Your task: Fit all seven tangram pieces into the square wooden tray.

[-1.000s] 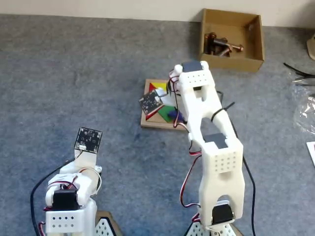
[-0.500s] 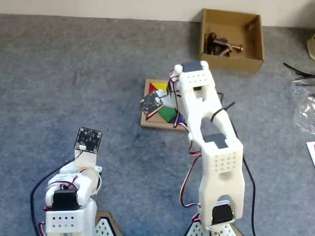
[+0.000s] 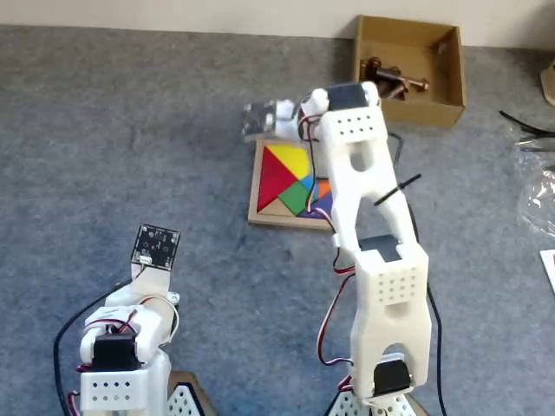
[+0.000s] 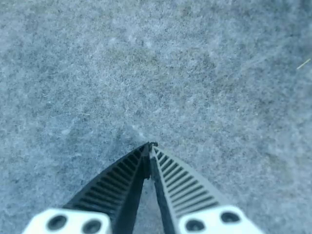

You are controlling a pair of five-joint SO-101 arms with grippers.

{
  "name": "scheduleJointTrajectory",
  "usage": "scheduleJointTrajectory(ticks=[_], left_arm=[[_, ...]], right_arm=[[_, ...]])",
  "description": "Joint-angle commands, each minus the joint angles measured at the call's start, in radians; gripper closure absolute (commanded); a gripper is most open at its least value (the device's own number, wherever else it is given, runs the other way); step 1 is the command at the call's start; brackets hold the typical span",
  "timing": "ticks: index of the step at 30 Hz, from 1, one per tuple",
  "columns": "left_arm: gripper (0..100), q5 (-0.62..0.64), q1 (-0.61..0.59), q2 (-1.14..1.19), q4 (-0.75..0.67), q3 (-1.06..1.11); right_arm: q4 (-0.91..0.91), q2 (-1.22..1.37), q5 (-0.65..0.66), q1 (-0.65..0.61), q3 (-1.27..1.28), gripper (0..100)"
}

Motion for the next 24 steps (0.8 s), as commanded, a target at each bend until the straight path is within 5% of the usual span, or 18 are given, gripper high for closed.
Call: scheduleJointTrajectory(ticks=[1,5,14,24], left_arm=[[99,0.009,-0.013,-0.004,0.005,0.021],[99,0.009,-0.013,-0.004,0.005,0.021],[99,0.009,-0.013,-0.004,0.005,0.021],[99,0.009,-0.013,-0.004,0.005,0.021]], right_arm=[[0.013,-0.024,-0.144,-0.005,-0.145,89.8],[0.119,-0.024,-0.201,-0.005,-0.257,99.7],[0.136,-0.025,-0.509,0.085,-0.501,99.3],[0.142,-0.031,-0.667,0.157,-0.739,99.3]])
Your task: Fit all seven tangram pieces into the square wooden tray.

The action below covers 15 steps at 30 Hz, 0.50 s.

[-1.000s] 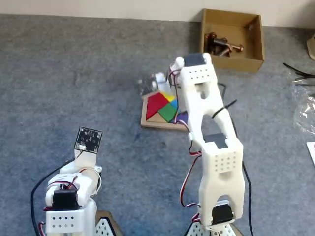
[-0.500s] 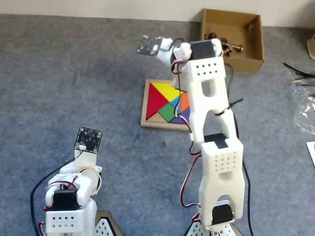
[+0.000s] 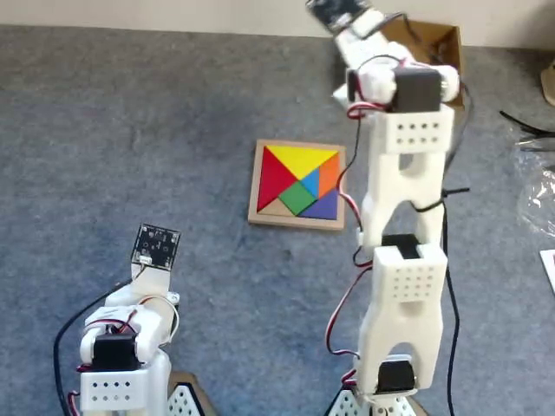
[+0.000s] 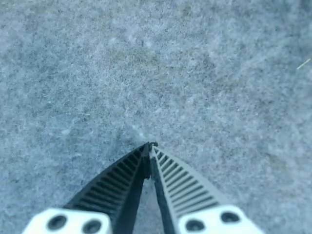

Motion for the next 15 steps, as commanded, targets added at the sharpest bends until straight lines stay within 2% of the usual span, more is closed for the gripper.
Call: scheduleJointTrajectory(ticks=[1,7,15], left_arm=[[99,0.009,-0.013,-0.004,0.005,0.021],[99,0.009,-0.013,-0.004,0.005,0.021],[99,0.009,-0.013,-0.004,0.005,0.021]], right_arm=[[0.016,-0.044,-0.04,0.021,-0.102,99.3],[0.018,-0.206,-0.06,0.018,-0.027,99.3],[0.016,-0.49,-0.06,0.021,0.277,99.3]])
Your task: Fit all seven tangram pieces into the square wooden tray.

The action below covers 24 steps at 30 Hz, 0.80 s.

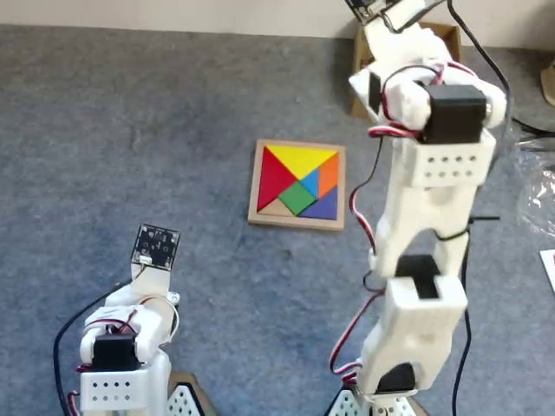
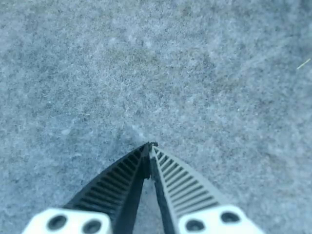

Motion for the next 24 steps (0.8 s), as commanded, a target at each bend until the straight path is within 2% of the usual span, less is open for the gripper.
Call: scheduleJointTrajectory(ticks=[1,24], left_arm=[[99,0.009,-0.013,-0.004,0.005,0.021],[99,0.009,-0.013,-0.004,0.005,0.021]], right_arm=[[0.01,-0.183,-0.012,0.015,0.111,99.3],[0.007,-0.901,-0.009,0.015,0.852,99.3]])
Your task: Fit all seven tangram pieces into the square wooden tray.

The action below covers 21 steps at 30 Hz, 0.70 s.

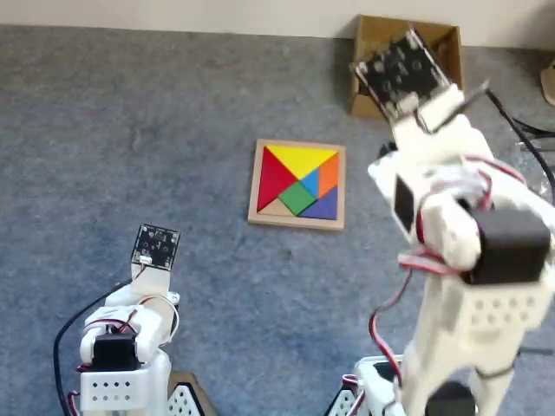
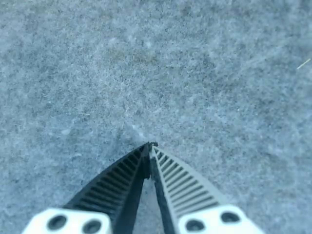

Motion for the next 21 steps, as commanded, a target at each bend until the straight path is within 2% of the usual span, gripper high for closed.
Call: scheduleJointTrajectory(ticks=[1,12,21], left_arm=[[99,0.009,-0.013,-0.004,0.005,0.021],[99,0.009,-0.013,-0.004,0.005,0.021],[99,0.009,-0.013,-0.004,0.005,0.021]], right_arm=[[0.007,-0.142,-0.009,0.015,0.068,99.3],[0.007,-0.532,-0.008,0.015,0.352,99.3],[0.007,-0.753,-0.008,0.015,0.581,99.3]])
